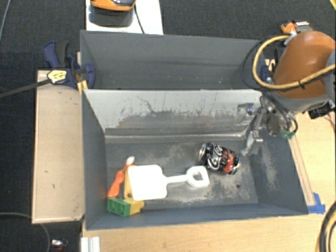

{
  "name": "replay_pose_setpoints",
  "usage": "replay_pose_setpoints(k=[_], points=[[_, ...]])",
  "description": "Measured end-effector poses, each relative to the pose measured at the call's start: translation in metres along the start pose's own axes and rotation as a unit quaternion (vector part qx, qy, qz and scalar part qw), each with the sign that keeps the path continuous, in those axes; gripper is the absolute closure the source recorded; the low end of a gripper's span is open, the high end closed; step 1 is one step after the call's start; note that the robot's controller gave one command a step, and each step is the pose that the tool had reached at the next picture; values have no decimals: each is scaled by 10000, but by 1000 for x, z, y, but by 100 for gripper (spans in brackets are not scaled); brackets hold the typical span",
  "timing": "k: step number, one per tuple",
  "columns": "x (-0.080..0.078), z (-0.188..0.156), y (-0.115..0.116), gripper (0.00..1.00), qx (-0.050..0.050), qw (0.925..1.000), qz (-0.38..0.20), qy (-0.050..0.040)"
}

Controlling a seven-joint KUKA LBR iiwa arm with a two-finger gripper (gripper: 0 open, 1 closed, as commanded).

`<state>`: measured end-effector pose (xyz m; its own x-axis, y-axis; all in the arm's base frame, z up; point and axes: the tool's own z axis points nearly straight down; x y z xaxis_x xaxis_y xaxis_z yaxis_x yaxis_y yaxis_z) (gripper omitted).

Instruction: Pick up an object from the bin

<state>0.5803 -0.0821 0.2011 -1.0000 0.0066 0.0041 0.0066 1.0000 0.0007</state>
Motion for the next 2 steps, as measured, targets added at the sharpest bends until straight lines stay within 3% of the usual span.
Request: replay_pose_setpoints(k=[1,2], points=[[-2,-5,0,0,6,10000,-13,-41],[0,61,12,0,1,9988,487,-59]])
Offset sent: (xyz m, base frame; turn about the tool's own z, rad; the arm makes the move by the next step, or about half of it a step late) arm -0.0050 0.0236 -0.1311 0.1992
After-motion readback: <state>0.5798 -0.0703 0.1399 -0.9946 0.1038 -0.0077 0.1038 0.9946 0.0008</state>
